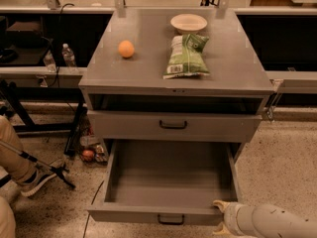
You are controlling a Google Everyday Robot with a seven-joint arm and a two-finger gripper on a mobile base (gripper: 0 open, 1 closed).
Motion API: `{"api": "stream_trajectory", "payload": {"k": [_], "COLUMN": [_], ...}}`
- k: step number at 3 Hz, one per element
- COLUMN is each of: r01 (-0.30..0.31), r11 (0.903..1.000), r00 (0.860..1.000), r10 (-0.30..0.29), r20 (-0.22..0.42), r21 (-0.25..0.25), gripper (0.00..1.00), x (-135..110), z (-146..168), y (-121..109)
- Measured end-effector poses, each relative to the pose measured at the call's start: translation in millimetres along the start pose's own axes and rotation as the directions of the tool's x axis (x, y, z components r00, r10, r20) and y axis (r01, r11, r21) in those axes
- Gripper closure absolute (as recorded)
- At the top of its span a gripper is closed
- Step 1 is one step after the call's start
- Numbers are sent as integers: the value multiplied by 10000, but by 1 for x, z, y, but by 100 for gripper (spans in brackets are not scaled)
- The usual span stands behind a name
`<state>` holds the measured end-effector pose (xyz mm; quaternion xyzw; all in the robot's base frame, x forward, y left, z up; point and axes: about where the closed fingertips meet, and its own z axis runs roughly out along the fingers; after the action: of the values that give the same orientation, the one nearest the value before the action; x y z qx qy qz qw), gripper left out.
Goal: Open middle drawer
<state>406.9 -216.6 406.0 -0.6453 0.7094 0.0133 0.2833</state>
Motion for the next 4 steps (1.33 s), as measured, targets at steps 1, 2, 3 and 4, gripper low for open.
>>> {"api": "stream_trajectory", "payload": {"k": [1, 2, 3, 4], "r01": [180, 392, 358, -362], "r11": [9997, 9979, 9943, 9847], "r00": [9997, 9991, 9992, 9971], "r10": [-177, -382, -337, 471], "r20": [-174, -208, -223, -604], "r21": [182, 506, 1007, 1707], "gripper": [0, 0, 0, 0], "x": [-2, -5, 0, 32], "z": [-11, -25, -57, -128], "y": [-9, -23, -49, -81]}}
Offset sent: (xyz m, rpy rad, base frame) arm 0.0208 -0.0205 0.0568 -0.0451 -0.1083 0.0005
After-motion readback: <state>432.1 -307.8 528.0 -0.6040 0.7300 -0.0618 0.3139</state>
